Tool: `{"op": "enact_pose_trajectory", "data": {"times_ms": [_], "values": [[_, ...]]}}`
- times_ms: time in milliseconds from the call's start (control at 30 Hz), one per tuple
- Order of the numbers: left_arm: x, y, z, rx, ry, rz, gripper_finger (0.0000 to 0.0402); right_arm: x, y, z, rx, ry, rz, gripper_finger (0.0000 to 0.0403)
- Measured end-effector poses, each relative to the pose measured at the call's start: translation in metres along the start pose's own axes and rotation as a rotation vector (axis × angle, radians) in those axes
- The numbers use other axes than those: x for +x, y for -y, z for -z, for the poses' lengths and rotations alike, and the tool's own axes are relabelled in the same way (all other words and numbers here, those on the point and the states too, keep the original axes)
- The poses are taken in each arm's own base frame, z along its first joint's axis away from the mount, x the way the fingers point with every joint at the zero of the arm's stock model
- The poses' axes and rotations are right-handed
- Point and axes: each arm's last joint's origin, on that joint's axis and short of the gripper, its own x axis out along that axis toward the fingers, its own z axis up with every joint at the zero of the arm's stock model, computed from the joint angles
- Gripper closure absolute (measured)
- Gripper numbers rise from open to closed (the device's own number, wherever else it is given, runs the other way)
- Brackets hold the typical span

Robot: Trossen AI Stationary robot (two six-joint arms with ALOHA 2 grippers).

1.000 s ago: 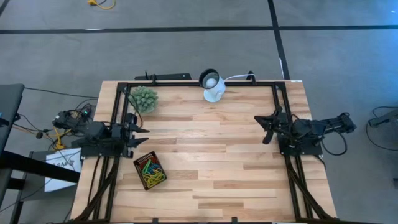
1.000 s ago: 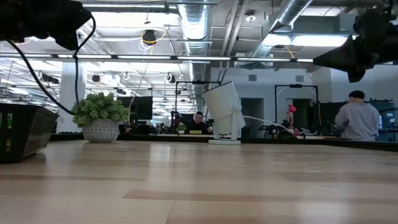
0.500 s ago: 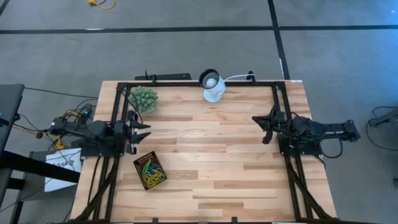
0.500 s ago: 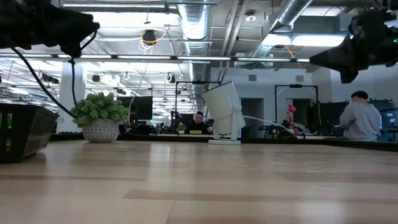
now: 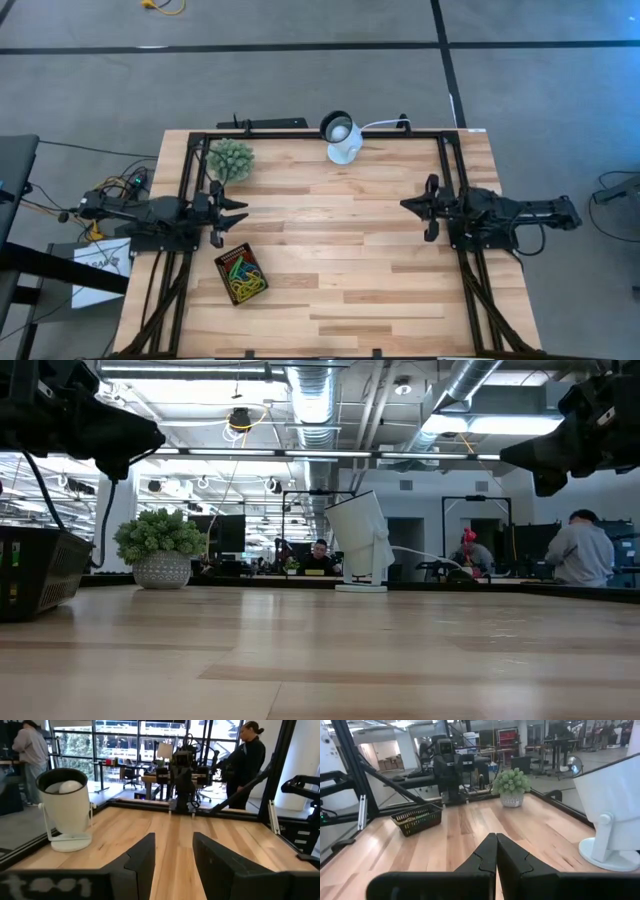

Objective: Pick and place items into bin
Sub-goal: Return to Home Position

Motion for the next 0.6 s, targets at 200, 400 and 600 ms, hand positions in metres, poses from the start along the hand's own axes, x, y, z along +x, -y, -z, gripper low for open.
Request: {"op": "enact_pose_trajectory", "data": {"times_ms": [200,400,600], "values": [[0.0000,0.0000,0.0004,0.001,-0.006,0.000,0.0280,0.0000,-0.0001,0.0001,0.051,-0.001,-0.002,0.0403],[0.0000,0.0000,0.0004,0.002,-0.007,0.000,0.0280,0.0000,-0.0001,0.0001,0.110,-0.001,-0.002,0.0403],[0.0000,0.0000,0.0003,0.002,-0.008,0.000,0.0280,0.0000,-0.0001,0.0001,0.111,-0.001,-0.002,0.0403]]}}
